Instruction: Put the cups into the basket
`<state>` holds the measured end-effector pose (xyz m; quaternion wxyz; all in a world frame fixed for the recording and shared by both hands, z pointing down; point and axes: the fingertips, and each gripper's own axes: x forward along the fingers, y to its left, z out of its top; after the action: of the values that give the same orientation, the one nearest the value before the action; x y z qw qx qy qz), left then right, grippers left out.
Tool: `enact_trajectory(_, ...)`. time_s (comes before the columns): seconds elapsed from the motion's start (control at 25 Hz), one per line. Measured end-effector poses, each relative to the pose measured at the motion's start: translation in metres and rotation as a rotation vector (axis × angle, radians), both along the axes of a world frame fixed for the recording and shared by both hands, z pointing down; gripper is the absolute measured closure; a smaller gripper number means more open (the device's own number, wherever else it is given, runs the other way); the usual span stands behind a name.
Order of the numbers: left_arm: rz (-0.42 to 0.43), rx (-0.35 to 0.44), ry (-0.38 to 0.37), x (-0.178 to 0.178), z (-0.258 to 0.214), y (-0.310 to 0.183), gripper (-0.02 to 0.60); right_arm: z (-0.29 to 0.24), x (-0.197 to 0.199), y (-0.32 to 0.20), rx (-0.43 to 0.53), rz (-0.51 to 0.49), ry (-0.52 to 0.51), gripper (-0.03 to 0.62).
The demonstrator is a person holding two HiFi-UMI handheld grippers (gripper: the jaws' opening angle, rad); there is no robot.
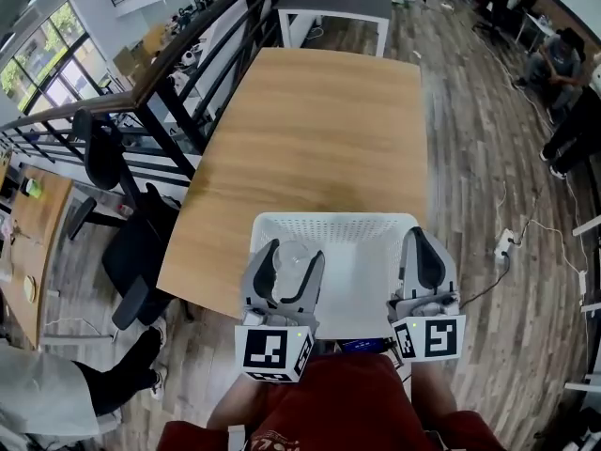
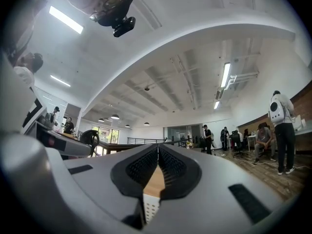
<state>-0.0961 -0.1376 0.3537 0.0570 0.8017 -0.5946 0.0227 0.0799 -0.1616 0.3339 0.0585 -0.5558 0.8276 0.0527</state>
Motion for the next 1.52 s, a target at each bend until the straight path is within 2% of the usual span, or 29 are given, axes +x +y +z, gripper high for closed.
enact_trajectory(0.28, 0.110, -0.063, -0.017, 0.006, 0.016, -0.008, 0.295, -0.002, 0.002, 0.005, -0.003, 0.079, 0.023, 0.582)
enact_trajectory(0.44, 0.150, -0.085, -0.020, 0.013, 0.017, -0.012, 0.295, -0.004, 0.010, 0.005, 0.000, 0.093, 0.014, 0.582)
enact_trajectory(0.6, 0.183, -0.099, -0.037, 0.015, 0.026, -0.017, 0.295, 0.003, 0.012, -0.001, 0.011, 0.096, 0.063, 0.582)
enact_trajectory(0.72, 0.210, -0.134, -0.048, 0.015, 0.036, -0.019, 0.295, 0.003, 0.016, -0.002, 0.012, 0.093, 0.047, 0.582)
enact_trajectory(1.32, 0.303, -0.272, -0.236, 0.047, 0.073, -0.029, 0.295, 0.007, 0.026, -0.009, 0.003, 0.081, 0.046, 0.582)
enact_trajectory(1.52, 0.334, -0.337, -0.260, 0.057, 0.089, -0.034, 0.295, 0.009, 0.025, -0.011, -0.001, 0.080, 0.050, 0.582)
